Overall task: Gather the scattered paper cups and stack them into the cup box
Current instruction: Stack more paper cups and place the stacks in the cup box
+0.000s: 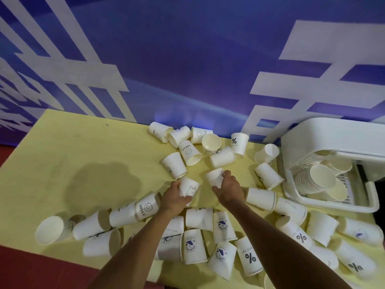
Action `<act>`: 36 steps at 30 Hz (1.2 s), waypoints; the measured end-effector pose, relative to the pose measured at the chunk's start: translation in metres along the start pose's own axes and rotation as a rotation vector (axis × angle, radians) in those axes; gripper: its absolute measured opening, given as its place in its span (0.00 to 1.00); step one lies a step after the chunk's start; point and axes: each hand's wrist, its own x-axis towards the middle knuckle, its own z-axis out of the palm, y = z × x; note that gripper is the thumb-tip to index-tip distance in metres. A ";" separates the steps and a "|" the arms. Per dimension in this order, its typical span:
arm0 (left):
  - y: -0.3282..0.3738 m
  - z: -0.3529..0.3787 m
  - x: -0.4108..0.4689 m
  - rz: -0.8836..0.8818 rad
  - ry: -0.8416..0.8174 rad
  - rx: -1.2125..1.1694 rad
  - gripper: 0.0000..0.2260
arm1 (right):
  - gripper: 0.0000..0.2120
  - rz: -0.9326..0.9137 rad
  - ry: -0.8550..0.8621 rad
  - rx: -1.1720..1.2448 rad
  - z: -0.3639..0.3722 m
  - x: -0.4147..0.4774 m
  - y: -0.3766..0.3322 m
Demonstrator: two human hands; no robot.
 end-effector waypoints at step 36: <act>0.185 0.129 -0.092 0.362 -0.132 0.055 0.30 | 0.38 0.078 0.674 0.525 -0.214 -0.082 0.230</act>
